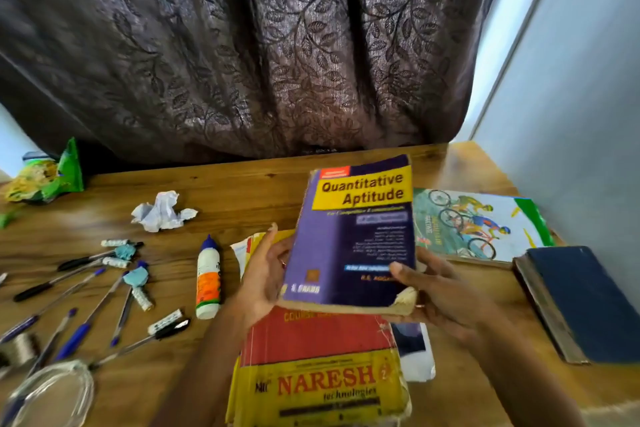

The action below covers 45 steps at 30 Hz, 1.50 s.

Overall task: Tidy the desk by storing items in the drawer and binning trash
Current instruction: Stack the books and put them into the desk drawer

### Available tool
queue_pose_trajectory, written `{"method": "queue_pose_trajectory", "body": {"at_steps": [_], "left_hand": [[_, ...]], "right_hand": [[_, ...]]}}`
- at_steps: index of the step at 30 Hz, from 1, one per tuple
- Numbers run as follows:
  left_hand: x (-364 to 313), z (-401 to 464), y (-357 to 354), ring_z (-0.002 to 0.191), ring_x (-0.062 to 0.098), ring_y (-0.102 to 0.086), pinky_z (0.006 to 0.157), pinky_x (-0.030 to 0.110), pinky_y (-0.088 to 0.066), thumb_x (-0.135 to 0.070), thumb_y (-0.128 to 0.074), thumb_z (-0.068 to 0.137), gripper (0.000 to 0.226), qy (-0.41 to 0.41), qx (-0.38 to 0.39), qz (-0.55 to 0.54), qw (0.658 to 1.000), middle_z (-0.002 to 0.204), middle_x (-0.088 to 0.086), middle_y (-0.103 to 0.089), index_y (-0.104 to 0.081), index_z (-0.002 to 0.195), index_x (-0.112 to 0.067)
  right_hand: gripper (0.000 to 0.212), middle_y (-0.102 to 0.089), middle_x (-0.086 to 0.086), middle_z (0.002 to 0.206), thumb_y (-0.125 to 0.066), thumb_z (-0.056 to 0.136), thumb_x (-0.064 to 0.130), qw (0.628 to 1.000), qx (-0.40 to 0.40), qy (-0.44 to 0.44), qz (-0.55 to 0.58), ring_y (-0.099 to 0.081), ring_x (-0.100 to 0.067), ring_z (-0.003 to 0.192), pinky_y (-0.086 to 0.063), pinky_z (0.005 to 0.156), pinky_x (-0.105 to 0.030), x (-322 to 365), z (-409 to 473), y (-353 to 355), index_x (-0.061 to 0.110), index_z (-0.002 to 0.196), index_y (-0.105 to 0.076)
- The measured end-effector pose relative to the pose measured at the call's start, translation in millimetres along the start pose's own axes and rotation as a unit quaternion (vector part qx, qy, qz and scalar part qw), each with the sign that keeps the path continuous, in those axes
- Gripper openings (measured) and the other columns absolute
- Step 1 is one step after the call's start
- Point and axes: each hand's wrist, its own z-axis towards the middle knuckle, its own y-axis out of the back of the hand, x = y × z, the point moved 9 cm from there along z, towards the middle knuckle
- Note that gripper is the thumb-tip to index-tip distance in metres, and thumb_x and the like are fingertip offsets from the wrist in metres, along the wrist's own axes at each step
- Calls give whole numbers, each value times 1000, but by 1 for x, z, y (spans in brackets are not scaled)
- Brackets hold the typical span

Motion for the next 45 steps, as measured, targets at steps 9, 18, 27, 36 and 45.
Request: {"method": "queue_pose_trajectory", "body": {"at_steps": [9,18,27,36,45], "left_hand": [[2,-75,52,68,11,-68,46,17,-50,-24,-57,92,22,-97,-168,218,956,91,-1,-70,-60,111,-12],[17,-89,58,93,21,-64,80,44,-55,-65,-44,85,71,-160,-244,505,812,120,2,-60,-17,144,-36],[11,-91,43,135,20,-32,105,36,-36,-53,-50,89,74,-258,-204,507,797,153,3,-22,-19,150,-22],[13,-71,68,83,13,-65,55,22,-51,-27,-60,90,53,-166,-220,289,917,117,1,-61,-38,138,-17],[0,-87,12,136,35,-30,101,53,-36,-47,-56,87,74,-304,-250,667,633,151,13,-30,-29,146,-12]], "right_hand": [[50,-65,-8,118,-67,77,26,974,133,-81,-165,-67,-27,102,-55,78,-55,-64,-16,-34,25,122,-48],[23,-61,6,102,-60,90,21,885,148,-46,-439,-66,-13,86,-58,68,-28,-64,-16,-28,25,109,-48],[13,-64,2,88,-61,90,21,901,89,-11,-424,-64,-9,68,-54,59,-21,-73,-4,-16,22,96,-49],[11,-63,1,90,-53,94,24,919,-32,52,-391,-64,-8,75,-48,53,-15,-54,5,10,14,96,-56],[60,-46,-13,128,-64,86,17,905,-244,27,-346,-45,-29,119,-50,88,-41,-58,16,73,8,137,-34]]}}
